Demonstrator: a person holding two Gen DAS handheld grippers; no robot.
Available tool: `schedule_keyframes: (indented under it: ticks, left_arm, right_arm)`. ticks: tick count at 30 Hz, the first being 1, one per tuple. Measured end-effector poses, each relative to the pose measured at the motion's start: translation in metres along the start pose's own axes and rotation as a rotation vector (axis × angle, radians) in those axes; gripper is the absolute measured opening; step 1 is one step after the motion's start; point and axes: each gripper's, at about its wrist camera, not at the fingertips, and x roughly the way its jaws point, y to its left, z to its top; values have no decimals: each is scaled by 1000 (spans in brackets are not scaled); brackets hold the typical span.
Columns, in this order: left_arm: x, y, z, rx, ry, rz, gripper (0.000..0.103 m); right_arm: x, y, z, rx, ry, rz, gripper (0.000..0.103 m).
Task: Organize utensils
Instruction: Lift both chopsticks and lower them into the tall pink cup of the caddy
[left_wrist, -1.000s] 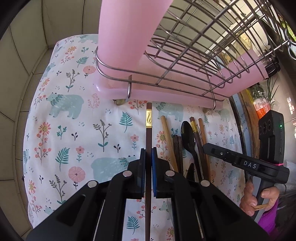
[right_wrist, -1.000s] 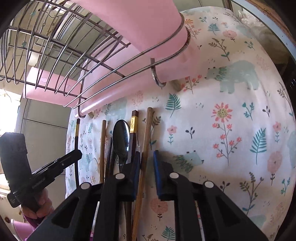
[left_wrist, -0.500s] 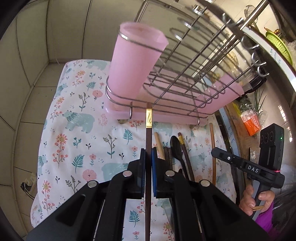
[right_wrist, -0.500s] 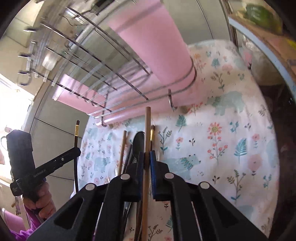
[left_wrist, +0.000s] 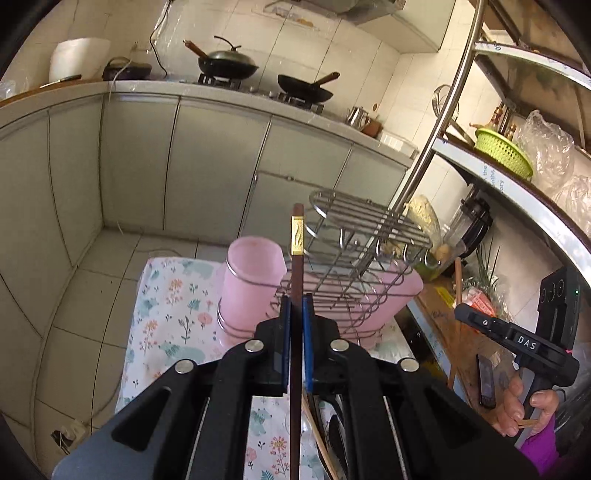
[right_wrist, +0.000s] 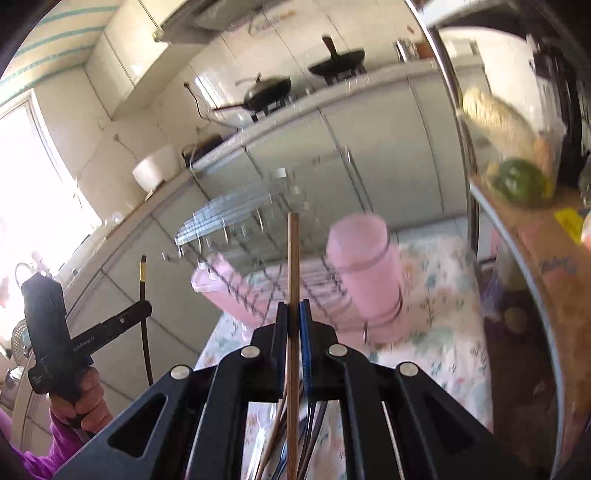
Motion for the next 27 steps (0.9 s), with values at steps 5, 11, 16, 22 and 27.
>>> schedule_keyframes:
  ticks: [5, 11, 16, 22, 27]
  left_arm:
    - [-9, -3, 28, -2, -118, 6, 5]
    - [-13, -12, 65, 12, -288, 46, 5]
    - [-6, -23, 92, 60, -409, 124, 5]
    - [6, -32, 110, 89, -522, 139, 5]
    - [20, -28, 115, 80, -632, 211, 5]
  right_arm:
    - [-15, 11, 39, -62, -149, -25, 6]
    - [-28, 22, 80, -140, -347, -88, 6]
    - [-22, 24, 103, -183, -482, -128, 6]
    - [-2, 25, 117, -236, -567, -188, 6]
    - [21, 20, 105, -289, -599, -244, 6]
